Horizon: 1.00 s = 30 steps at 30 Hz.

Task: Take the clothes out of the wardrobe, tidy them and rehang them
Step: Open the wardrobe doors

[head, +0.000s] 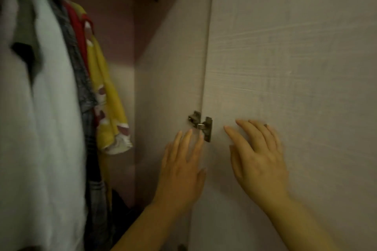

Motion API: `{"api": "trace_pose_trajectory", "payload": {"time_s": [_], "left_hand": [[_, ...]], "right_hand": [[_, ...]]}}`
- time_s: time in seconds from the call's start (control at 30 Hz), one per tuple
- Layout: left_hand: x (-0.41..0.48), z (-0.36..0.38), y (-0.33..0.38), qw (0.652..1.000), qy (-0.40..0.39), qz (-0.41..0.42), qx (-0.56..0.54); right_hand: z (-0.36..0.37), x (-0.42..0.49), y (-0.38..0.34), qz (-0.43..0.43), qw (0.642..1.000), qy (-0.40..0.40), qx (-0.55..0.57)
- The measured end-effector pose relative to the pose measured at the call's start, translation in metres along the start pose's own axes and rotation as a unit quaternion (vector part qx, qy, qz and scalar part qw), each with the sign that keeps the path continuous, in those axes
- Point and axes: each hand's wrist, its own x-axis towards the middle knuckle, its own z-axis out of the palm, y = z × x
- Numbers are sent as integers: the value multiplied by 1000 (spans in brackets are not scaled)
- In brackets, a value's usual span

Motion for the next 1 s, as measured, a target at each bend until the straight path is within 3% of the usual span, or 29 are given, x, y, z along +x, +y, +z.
{"api": "trace_pose_trajectory", "payload": {"time_s": [0.27,0.47,0.63,0.7,0.8,1.0], "left_hand": [[-60,-75,-57,975,18,-138,174],[-95,-134,-79,938,53,-192,284],[-113,-173,-105,895,127,-268,335],[-112,-184,-115,881,161,-298,330],[-105,-192,-125,889,175,-335,258],[-101,-180,-125,898,189,-325,228]], "right_hand": [[49,13,-80,-18,972,-73,223],[54,24,-151,-56,927,-32,369],[48,43,-202,-52,903,-48,423],[45,51,-219,-61,892,-46,445],[44,61,-239,-67,882,-32,465],[45,81,-265,-54,875,-20,481]]}}
